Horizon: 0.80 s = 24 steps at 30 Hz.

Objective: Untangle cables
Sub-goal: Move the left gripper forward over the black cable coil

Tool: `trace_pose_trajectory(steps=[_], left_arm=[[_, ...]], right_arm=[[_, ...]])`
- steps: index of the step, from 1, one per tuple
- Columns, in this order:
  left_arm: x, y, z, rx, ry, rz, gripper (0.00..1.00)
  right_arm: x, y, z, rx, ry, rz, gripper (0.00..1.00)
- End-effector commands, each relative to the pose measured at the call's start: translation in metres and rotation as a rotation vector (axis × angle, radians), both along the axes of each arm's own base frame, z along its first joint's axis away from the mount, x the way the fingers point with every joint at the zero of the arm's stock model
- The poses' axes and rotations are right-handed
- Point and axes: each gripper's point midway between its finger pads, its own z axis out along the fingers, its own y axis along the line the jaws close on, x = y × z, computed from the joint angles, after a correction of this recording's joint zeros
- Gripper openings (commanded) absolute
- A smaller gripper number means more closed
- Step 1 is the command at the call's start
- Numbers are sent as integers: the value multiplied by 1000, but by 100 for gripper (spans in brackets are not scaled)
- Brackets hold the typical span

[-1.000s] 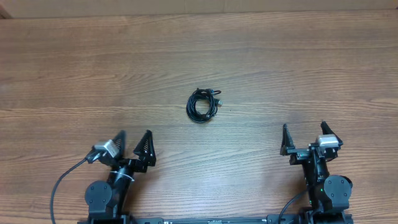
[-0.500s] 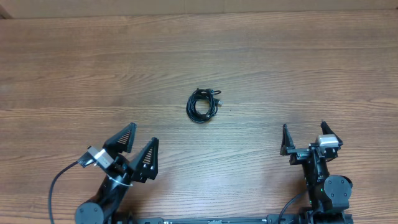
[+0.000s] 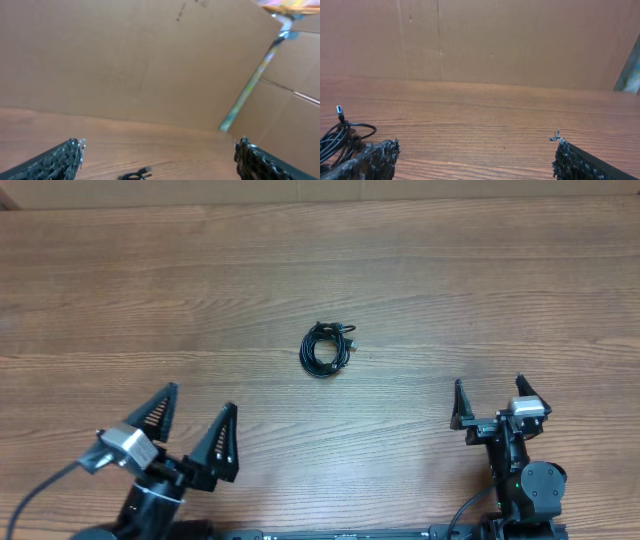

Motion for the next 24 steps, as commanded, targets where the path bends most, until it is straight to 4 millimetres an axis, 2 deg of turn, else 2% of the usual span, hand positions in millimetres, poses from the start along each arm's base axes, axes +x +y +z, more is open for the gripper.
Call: trace_pose_trajectory(steps=[1,5,11,14,16,20,22,24], left_arm=[[9,2,25,78,32,20,100],[22,-7,48,55,151,-47,100],[29,-9,50,72,384,-70,100],[34,1,51,116,470,-18,100],[42,16,46,150,571,66,100],[58,24,23,240,737,74,100],[67,20,5,245,850,31,100],[72,4,-11,201,942,-73,100]], right_arm=[[0,-1,-1,3,-6,-7,100],[0,-1,-1,3,-5,-7,100],[0,-1,-1,3,-6,-7,100],[0,-1,-1,2,-5,-7,100],[0,-1,-1,3,-6,-7,100],[0,-1,-1,2,-6,-7,100],[0,-1,-1,3,-5,-7,100],[0,-1,-1,3,-5,-7,100]])
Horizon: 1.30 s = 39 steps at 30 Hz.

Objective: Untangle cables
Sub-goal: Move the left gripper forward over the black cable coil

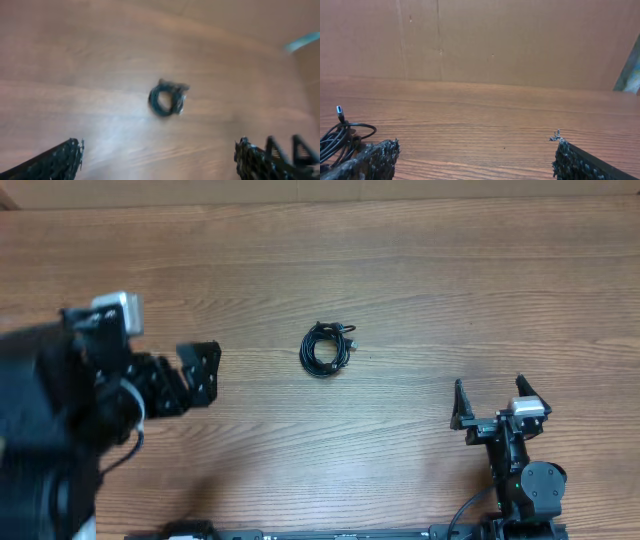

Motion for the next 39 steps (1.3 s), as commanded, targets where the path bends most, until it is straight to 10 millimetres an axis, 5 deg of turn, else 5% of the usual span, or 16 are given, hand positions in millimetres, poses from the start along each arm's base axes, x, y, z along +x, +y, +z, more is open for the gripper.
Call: trace_pose_trajectory(steps=[1,8,14,22,39], left_arm=[[19,-22,-28,-76,163,-131,100],[20,-73,-50,-306,365,-384,100],[24,-63,-89,-47,498,-179,100],[27,-57,-103,232,467,122,100],[39,-95,-141,212,602,46,100]], right_arm=[[0,-1,-1,2,-5,-7,100],[0,-1,-1,2,-5,-7,100],[0,-1,-1,2,-5,-7,100],[0,-1,-1,2,-5,-7,100],[0,-1,-1,2,-5,-7,100]])
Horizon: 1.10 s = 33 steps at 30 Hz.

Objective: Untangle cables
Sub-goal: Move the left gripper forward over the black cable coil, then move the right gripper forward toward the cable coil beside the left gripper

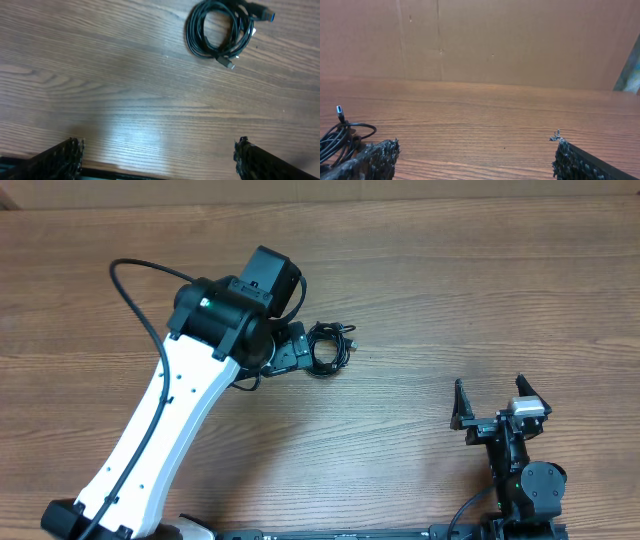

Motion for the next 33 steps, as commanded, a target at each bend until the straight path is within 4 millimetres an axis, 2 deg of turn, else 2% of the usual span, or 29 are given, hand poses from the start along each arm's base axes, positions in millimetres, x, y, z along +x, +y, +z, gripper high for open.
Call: trace_pose_trajectory(steps=[1,7,16,19,25,33], left_arm=[[2,-12,-2,-34,13,-63,99],[18,-19,2,-50,-58,-97,100],[27,-25,1,-69,-85,-96,100],[23,-24,0,-67,-65,-98,100],[1,-13,-6,-25,32,-97,100],[1,-18,-6,-54,35,-94,100]], right_arm=[[0,-1,-1,2,-5,-7,100],[0,-1,-1,2,-6,-7,100],[0,-1,-1,2,-5,-7,100],[0,-1,-1,2,-5,-7,100],[0,-1,-1,2,-6,-7,100],[0,-2,-1,-1,-6,-8,100]])
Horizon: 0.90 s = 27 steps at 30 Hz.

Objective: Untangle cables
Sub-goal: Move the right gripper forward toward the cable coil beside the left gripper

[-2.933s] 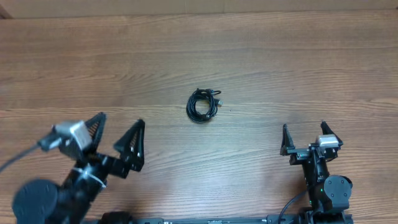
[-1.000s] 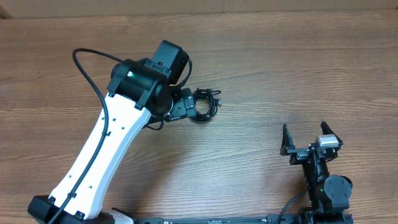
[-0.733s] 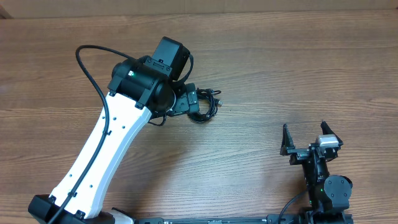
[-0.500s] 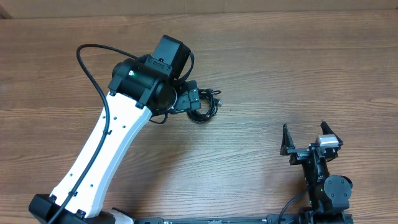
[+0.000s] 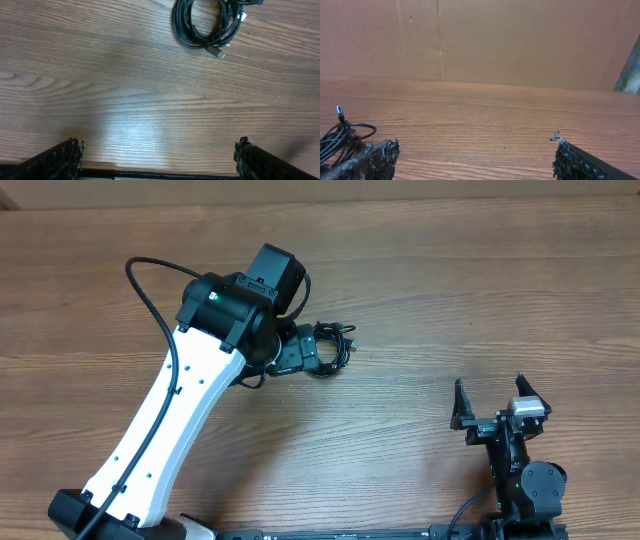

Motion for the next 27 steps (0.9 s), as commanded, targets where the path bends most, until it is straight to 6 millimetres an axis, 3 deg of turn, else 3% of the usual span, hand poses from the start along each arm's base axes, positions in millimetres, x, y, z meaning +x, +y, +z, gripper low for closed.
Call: trace_pose_trajectory(steps=[1,4,8,9,11,15,20,23,27], left_arm=[[0,-6,1,-16,0,-25,100],[-1,-5,1,-15,1,-25,100],[-1,-5,1,-13,2,-34,100],[-1,-5,1,-13,1,-33,100],[-1,-5,1,-14,1,-33,100],[0,-6,1,-16,-2,-32,100],[6,-9,3,-28,-27,-32,100],[8,-10,3,-33,-36,-32,100],[8,-10,3,-31,-34,-33,100]], right_arm=[[0,-1,-1,-1,-5,-7,100],[-1,9,0,10,-10,51,100],[-19,69,8,213,14,414,100],[-29,85,18,282,8,531,100],[-38,96,32,328,-20,616,100],[-45,95,64,334,-151,642,100],[-77,92,148,297,-426,683,100],[-91,88,187,240,-453,649,100],[-101,87,227,153,-362,598,100]])
